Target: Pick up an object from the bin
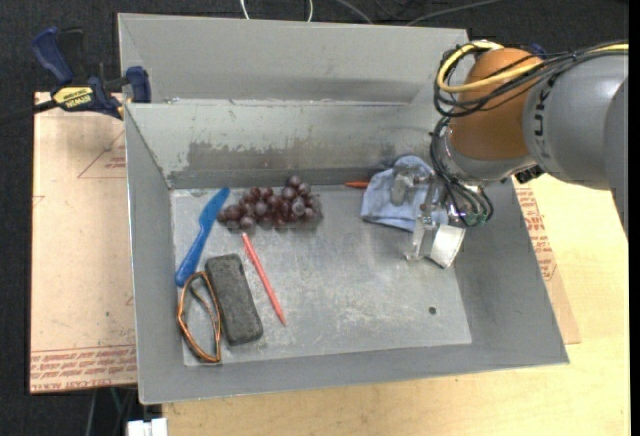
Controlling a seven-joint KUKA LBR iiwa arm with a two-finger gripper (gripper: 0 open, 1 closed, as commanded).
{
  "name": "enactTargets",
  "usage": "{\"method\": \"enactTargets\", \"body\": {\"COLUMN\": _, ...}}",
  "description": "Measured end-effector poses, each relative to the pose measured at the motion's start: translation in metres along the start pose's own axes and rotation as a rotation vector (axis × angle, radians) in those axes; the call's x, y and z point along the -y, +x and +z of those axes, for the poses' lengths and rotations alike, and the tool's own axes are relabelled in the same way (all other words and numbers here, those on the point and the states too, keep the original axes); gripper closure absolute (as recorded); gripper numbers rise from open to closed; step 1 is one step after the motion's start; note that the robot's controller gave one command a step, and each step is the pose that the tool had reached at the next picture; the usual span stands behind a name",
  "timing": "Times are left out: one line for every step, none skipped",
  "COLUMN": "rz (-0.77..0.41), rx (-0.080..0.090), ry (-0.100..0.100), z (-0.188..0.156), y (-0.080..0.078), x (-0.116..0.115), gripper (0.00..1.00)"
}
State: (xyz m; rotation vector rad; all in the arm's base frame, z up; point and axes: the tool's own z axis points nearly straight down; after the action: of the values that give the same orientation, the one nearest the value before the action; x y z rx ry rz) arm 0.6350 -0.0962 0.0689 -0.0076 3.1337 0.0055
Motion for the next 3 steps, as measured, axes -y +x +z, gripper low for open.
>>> {"method": "enactTargets", "body": {"rz": 0.102, "rx": -0.001, "ry": -0.001, "z": -0.001, "y": -0.003, "x": -0.013, "gripper": 0.00}}
{"method": "enactTargets", "body": {"rz": 0.033, "rx": 0.003, "ry": -0.001, "z": -0.002, "y": -0.002, "x": -0.002, "gripper": 1.00}}
{"method": "enactTargets", "body": {"rz": 0.033, "rx": 0.003, "ry": -0.001, "z": -0.002, "y": -0.002, "x": -0.002, "gripper": 1.00}}
